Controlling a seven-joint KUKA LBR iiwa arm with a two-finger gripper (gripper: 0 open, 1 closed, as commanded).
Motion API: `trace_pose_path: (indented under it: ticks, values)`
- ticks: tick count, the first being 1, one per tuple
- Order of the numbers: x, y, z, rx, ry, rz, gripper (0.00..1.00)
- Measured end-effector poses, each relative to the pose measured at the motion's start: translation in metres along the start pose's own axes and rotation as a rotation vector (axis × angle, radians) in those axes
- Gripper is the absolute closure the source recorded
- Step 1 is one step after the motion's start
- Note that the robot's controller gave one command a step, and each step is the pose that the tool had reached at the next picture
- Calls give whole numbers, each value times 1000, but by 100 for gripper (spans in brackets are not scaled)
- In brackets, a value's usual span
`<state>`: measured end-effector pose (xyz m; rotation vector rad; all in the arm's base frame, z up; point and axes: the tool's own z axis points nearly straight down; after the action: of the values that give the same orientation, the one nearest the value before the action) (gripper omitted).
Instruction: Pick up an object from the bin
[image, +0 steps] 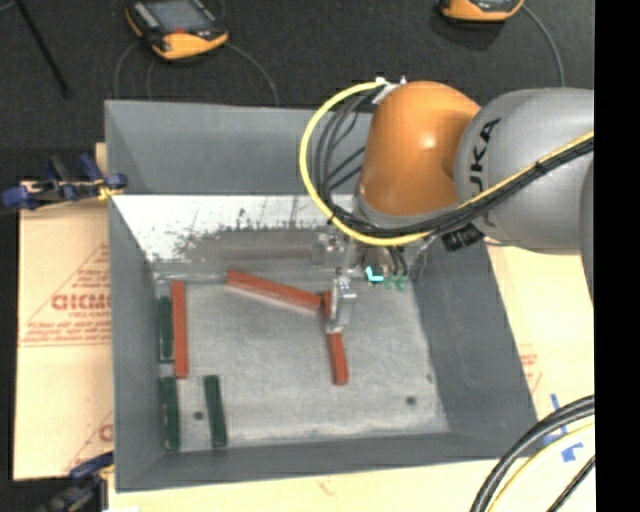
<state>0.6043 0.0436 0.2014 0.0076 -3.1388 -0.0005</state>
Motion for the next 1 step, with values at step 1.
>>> trace_pose_path:
  ticks: [1]
  values:
    - [-2, 0, -4, 0, -8, 1, 0]
